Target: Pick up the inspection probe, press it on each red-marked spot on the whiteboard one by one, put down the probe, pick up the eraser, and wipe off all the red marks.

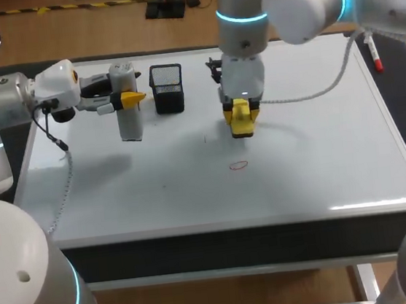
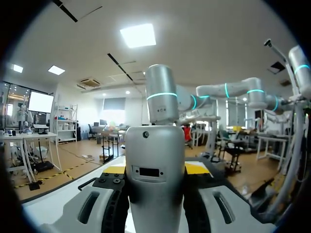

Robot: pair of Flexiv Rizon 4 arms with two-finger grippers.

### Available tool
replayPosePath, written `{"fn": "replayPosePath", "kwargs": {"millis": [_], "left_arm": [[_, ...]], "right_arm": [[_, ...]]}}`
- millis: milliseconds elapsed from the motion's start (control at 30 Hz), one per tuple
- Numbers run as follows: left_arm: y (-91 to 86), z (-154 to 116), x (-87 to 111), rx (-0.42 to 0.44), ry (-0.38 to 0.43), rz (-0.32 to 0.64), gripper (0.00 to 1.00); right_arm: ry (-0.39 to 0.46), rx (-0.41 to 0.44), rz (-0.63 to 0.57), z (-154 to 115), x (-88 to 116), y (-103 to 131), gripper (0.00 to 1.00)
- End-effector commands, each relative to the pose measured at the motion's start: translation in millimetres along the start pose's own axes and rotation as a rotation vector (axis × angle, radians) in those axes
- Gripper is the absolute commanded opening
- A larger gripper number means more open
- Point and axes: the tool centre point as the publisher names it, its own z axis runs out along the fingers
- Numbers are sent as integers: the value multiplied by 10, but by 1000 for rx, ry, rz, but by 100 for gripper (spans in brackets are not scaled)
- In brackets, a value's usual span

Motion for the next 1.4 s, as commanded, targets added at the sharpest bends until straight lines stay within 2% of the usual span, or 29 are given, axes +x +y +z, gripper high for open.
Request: {"fn": "replayPosePath", "kwargs": {"millis": [33,400,867,1400], "left_arm": [[-12,3,-4,-1,0,0,0],[-12,3,-4,-1,0,0,0],[-12,3,-4,-1,0,0,0],[-12,3,-4,-1,0,0,0]], "right_arm": [[48,-15,-9,54,-130,-91,0],[49,-43,-25,122,-180,-184,0],[70,-53,-10,195,-83,-290,0],[89,-46,58,237,315,-394,0]]}}
